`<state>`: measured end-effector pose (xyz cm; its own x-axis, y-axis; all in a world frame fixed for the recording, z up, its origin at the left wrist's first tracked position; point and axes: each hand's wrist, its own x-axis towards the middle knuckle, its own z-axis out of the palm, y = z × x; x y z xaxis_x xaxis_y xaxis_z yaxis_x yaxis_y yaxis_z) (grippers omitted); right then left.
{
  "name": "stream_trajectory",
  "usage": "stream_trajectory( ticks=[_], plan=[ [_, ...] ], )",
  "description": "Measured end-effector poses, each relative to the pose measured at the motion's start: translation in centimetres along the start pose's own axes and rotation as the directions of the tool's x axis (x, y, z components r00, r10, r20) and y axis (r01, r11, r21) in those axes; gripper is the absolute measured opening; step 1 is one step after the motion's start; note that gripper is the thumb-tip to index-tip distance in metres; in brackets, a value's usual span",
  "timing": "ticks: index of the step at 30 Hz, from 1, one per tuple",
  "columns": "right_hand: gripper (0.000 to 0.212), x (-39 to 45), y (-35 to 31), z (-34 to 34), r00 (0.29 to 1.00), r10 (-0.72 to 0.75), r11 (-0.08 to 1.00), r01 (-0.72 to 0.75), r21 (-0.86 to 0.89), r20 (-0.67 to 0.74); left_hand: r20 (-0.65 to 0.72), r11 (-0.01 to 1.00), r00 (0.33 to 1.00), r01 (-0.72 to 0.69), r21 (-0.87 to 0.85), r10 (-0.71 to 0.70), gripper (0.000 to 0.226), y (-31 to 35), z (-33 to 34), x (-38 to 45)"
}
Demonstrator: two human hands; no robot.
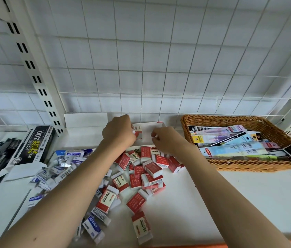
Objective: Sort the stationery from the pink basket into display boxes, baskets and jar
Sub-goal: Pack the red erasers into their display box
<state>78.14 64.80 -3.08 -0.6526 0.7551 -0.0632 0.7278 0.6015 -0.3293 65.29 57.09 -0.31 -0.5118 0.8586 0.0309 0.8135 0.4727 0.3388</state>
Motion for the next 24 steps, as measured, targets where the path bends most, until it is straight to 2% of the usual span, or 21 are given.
stream_trajectory(
  ticks=[2, 5, 11, 15, 17, 20, 24],
  plan=[
    [0.029, -0.1, 0.0, 0.3, 0.999, -0.026, 0.999, 0.025, -0.025, -0.019, 0.026, 0.999, 0.999, 0.035, 0.024, -0.035, 0.023, 0.0, 0.3, 0.0],
    [0.030, 0.0, 0.0, 0.4, 0.999, -0.042, 0.998, 0.041, -0.048, -0.028, 0.050, 0.997, 0.996, 0.069, 0.043, -0.071, 0.022, -0.1, 0.2, 0.3],
    [0.029, -0.4, 0.3, 0.6, 0.994, -0.087, 0.995, 0.084, -0.052, -0.060, 0.138, 0.984, 0.981, 0.117, 0.136, -0.136, 0.048, 1.2, 0.0, 1.2],
    [0.031, -0.6, 0.5, 0.6, 0.991, -0.112, 0.993, 0.108, -0.049, -0.071, 0.238, 0.970, 0.959, 0.100, 0.223, -0.154, 0.050, 1.3, -0.4, 1.7],
    [0.032, -0.6, 0.5, 0.6, 0.990, -0.120, 0.992, 0.117, -0.054, -0.069, 0.206, 0.965, 0.967, 0.096, 0.243, -0.148, 0.042, 1.2, 0.1, 1.6],
    [0.033, -0.7, 0.5, 0.6, 0.989, -0.123, 0.992, 0.119, -0.050, -0.082, 0.083, 0.959, 0.993, 0.060, 0.278, -0.086, 0.030, 1.4, 1.1, 1.0],
    [0.032, -0.7, 0.5, 0.9, 0.989, -0.115, 0.992, 0.111, -0.051, -0.091, 0.015, 0.949, 0.998, 0.049, 0.312, -0.056, 0.031, 1.0, 1.3, 0.7]
  ],
)
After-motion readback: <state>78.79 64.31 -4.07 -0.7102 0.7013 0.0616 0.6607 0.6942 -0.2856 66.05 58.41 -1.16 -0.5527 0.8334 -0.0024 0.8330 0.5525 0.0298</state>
